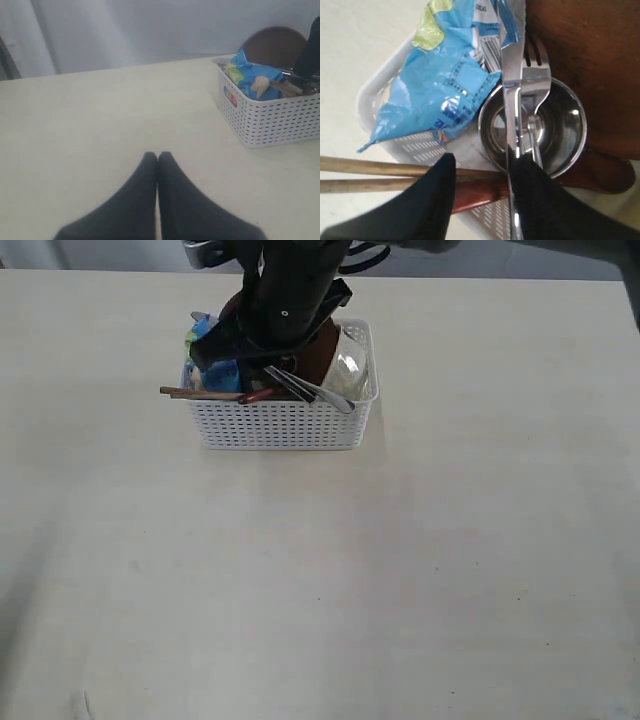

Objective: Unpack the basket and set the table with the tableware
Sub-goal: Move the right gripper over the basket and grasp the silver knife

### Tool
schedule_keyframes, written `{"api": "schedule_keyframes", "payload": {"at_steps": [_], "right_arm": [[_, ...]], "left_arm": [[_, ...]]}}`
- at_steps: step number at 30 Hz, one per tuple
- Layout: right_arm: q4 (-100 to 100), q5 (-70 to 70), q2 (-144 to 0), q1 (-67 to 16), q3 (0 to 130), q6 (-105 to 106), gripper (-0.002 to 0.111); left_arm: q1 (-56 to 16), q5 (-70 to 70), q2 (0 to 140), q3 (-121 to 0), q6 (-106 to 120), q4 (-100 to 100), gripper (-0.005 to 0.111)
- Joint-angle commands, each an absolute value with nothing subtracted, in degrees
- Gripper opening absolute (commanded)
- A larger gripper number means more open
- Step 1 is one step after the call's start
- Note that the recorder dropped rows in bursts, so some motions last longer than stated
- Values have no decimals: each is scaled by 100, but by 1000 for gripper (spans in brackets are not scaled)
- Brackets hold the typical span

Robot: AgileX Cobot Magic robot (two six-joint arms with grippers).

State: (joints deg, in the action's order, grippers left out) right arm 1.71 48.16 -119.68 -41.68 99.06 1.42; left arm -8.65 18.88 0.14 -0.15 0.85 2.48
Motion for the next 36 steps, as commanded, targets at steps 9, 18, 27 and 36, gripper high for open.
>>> {"api": "schedule_keyframes", "payload": {"at_steps": [9, 18, 27, 36], "right_arm": [[-57, 4524, -12240, -4158, 9917, 196, 38], [-57, 4502, -12240, -4158, 9917, 196, 38], [-218, 4538, -12220, -4158, 9917, 208, 12], [-230, 4526, -12109, -4158, 9927, 283, 0]], "left_arm": [[-854, 1832, 0, 0, 62, 255, 0], [-854, 1832, 0, 0, 62, 255, 0], [-854, 1832, 0, 0, 62, 255, 0], [-854, 1832, 0, 0, 62, 255, 0]]}}
